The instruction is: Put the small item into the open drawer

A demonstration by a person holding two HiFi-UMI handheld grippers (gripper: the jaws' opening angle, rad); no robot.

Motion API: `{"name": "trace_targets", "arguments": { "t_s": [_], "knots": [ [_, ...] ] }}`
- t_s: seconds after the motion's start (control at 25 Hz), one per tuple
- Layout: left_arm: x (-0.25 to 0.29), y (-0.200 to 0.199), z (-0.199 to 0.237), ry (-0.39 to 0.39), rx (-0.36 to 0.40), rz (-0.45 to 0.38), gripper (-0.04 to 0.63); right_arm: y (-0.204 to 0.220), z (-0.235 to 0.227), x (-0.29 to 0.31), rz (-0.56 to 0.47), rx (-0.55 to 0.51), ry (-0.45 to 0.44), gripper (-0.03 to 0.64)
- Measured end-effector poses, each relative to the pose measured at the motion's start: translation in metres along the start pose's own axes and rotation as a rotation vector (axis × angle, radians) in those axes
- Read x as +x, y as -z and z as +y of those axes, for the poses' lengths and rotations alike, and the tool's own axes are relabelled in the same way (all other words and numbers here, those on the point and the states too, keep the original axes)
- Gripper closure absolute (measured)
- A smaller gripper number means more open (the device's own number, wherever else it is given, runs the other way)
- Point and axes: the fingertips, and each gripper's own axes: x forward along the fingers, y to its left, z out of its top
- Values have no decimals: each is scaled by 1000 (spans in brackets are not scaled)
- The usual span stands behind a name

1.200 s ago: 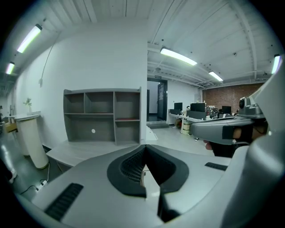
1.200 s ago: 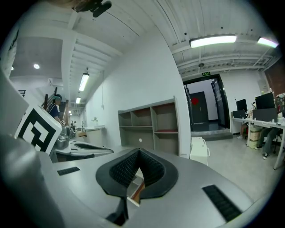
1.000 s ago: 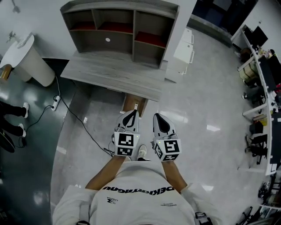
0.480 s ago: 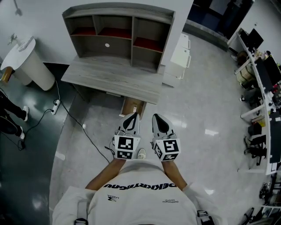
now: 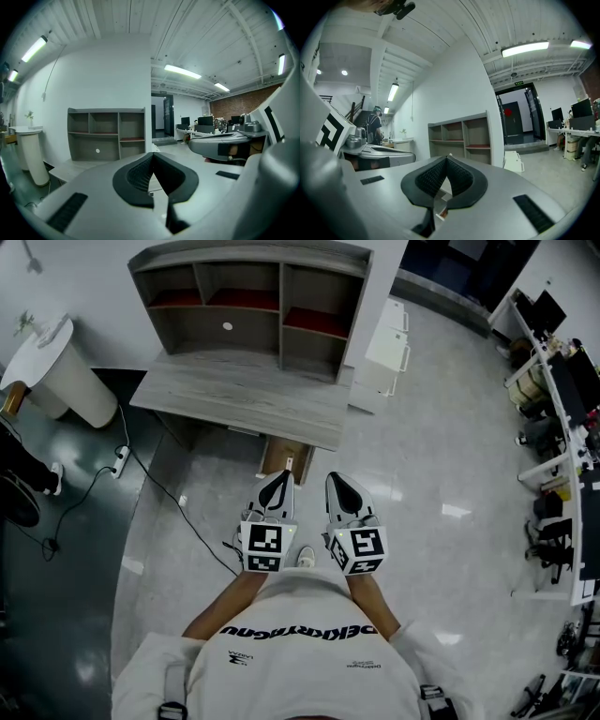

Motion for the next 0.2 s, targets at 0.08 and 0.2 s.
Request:
{"name": "trace_targets", "arguments": {
  "t_s": [0.08, 0.2],
  "knots": [
    [-1, 1, 1, 0, -6, 0, 580, 0, 1, 1, 1, -3, -2, 586],
    [5, -1, 3, 0, -5, -9, 580, -4, -2, 7, -6, -11, -4, 586]
  ]
}}
